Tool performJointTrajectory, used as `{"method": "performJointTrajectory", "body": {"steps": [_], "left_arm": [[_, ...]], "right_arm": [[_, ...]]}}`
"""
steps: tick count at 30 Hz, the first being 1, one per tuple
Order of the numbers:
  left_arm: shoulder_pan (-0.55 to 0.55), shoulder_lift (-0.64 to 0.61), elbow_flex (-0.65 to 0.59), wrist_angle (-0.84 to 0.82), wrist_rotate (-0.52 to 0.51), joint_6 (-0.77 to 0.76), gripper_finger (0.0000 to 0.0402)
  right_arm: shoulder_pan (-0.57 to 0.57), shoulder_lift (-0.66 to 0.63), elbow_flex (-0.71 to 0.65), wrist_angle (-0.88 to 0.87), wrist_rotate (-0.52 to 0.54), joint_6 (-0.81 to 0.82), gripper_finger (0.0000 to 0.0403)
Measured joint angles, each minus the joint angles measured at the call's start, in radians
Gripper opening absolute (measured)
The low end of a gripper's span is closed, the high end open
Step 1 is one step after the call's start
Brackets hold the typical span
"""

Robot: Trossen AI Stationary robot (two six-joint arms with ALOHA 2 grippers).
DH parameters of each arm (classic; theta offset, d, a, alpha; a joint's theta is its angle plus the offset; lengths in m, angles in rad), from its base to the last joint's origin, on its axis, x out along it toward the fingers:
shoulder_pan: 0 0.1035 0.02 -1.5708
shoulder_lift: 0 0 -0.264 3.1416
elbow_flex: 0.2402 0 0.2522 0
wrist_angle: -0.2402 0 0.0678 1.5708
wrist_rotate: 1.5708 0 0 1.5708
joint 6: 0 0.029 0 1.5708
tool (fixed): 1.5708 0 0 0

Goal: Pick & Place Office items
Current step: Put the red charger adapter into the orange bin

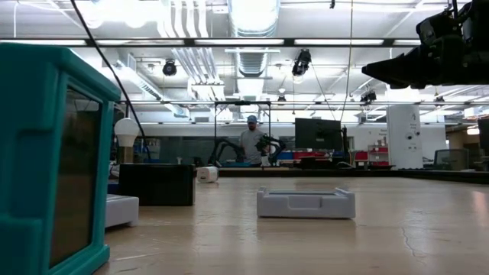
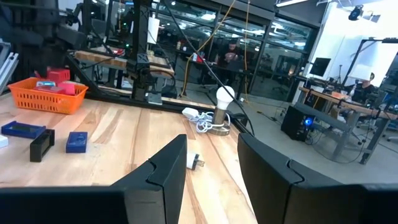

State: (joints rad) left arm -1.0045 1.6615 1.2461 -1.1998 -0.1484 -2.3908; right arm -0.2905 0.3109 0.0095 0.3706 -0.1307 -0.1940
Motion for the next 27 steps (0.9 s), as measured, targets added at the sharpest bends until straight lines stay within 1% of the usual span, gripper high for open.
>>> {"method": "performJointTrajectory", "body": {"steps": [3,11,17,27], "left_arm": [[-0.002,0.0,-0.027,0.025,0.022,-0.019,0.0229],[-0.007,0.001,-0.046,0.029,0.022,-0.023,0.0229],[-0.029,0.0,-0.101,0.077,0.018,-0.031,0.0229],[-0.033,0.0,-0.106,0.082,0.015,-0.031,0.0229]], "right_arm": [[0.0,0.0,0.0,0.0,0.0,0.0,0.0139],[0.0,0.0,0.0,0.0,0.0,0.0,0.0139],[0.0,0.0,0.0,0.0,0.0,0.0,0.0139],[0.0,0.0,0.0,0.0,0.0,0.0,0.0139]]}}
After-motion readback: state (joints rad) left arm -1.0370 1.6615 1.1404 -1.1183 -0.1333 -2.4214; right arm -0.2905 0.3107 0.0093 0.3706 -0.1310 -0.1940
